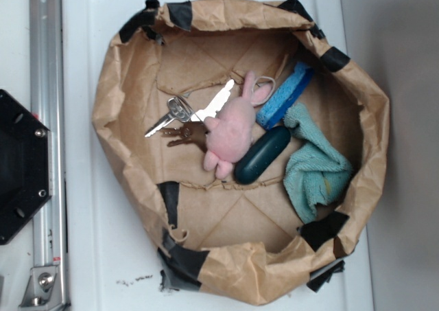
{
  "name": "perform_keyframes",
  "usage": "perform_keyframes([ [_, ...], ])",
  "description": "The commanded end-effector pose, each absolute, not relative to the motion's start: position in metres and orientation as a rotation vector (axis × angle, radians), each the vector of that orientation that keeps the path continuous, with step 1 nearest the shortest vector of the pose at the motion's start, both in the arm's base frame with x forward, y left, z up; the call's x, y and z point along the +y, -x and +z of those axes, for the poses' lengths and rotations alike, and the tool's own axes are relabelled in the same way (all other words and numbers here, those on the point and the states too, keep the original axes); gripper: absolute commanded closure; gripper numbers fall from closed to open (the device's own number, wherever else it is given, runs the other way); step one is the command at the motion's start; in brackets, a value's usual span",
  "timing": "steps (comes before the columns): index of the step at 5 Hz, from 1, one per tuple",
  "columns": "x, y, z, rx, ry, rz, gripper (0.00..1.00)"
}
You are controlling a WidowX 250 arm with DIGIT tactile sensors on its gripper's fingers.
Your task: Grab the blue cloth.
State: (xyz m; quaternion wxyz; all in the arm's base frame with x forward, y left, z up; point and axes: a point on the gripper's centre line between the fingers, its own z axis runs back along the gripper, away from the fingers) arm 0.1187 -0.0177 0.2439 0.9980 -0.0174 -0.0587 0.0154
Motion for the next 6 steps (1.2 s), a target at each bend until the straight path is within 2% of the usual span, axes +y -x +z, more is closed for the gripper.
perform_keyframes([
  [1,-0.018,-0.119,0.244,-0.117,0.035,0.031,0.0],
  [2,0.01,-0.166,0.231,-0.107,-0.004,0.019,0.0],
  [3,0.015,-0.213,0.22,-0.172,-0.068,-0.107,0.0],
  [4,0.015,-0.24,0.206,-0.225,-0.127,-0.2,0.0],
  [5,0.003,-0.267,0.174,-0.248,-0.167,-0.421,0.0],
  [6,0.001,-0.285,0.133,-0.244,-0.205,-0.523,0.0],
])
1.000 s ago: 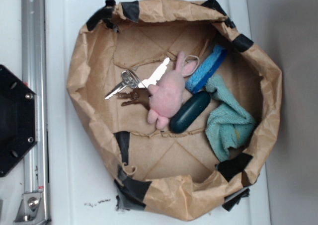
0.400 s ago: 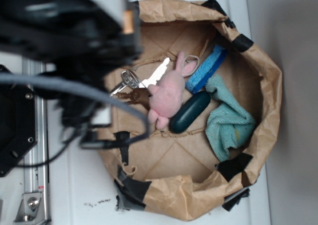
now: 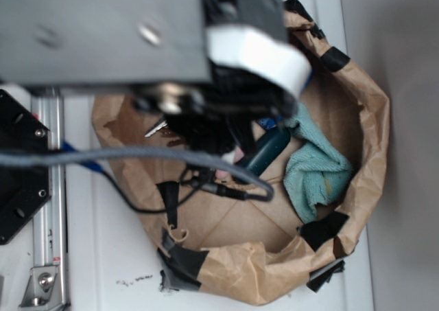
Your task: Grab the blue cloth.
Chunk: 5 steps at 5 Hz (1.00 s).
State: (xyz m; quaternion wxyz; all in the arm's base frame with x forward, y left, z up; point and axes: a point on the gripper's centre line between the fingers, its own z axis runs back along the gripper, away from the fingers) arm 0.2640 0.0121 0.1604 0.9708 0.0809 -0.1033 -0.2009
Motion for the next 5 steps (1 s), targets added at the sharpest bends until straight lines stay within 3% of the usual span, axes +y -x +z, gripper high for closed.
perform_keyframes([
  [1,0.008,-0.308,0.099,-0.286,-0.181,-0.595,0.0],
  [2,-0.004,-0.333,0.088,-0.36,-0.149,-0.685,0.0],
  [3,-0.026,-0.341,0.083,-0.38,-0.08,-0.75,0.0],
  [4,-0.04,-0.34,0.074,-0.367,-0.06,-0.783,0.0],
  [5,-0.053,-0.334,0.047,-0.331,-0.034,-0.803,0.26],
])
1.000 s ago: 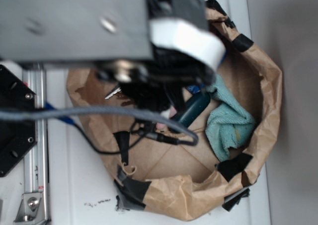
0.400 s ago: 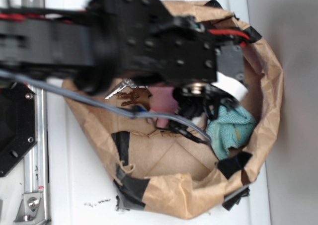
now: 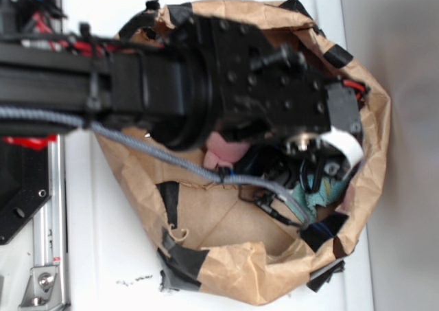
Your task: Grab the blue cloth.
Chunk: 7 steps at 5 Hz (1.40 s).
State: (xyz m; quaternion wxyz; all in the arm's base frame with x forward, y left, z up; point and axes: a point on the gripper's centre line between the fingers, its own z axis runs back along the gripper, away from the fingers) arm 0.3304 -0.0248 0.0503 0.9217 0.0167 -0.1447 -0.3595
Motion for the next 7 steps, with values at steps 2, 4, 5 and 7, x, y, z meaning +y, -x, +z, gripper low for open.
perform_keyframes([
  [2,-0.027,-0.329,0.035,-0.303,-0.062,-0.681,1.0],
  [4,0.011,-0.324,0.085,-0.372,-0.133,-0.567,1.0],
  [5,0.016,-0.324,0.093,-0.372,-0.146,-0.552,1.0],
  [7,-0.001,-0.318,0.109,-0.362,-0.143,-0.598,1.0],
])
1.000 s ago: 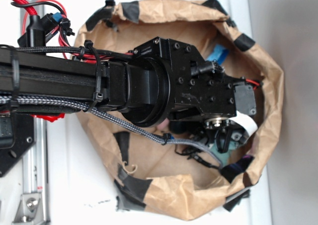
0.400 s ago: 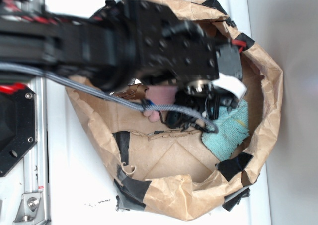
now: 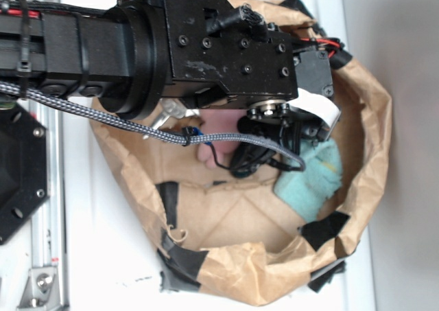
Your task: Grab the blue cloth.
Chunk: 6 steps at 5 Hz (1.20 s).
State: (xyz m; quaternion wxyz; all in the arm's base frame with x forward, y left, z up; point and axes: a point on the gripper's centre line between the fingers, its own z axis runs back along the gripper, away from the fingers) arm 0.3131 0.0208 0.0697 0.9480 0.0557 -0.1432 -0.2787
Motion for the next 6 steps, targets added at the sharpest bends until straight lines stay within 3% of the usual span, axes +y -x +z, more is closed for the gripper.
perform_keyframes([
  [1,-0.011,-0.314,0.116,-0.332,-0.081,-0.614,0.0],
  [3,-0.015,-0.321,0.103,-0.306,-0.049,-0.617,0.0],
  [6,-0.025,-0.333,0.049,-0.234,0.071,-0.629,0.0],
])
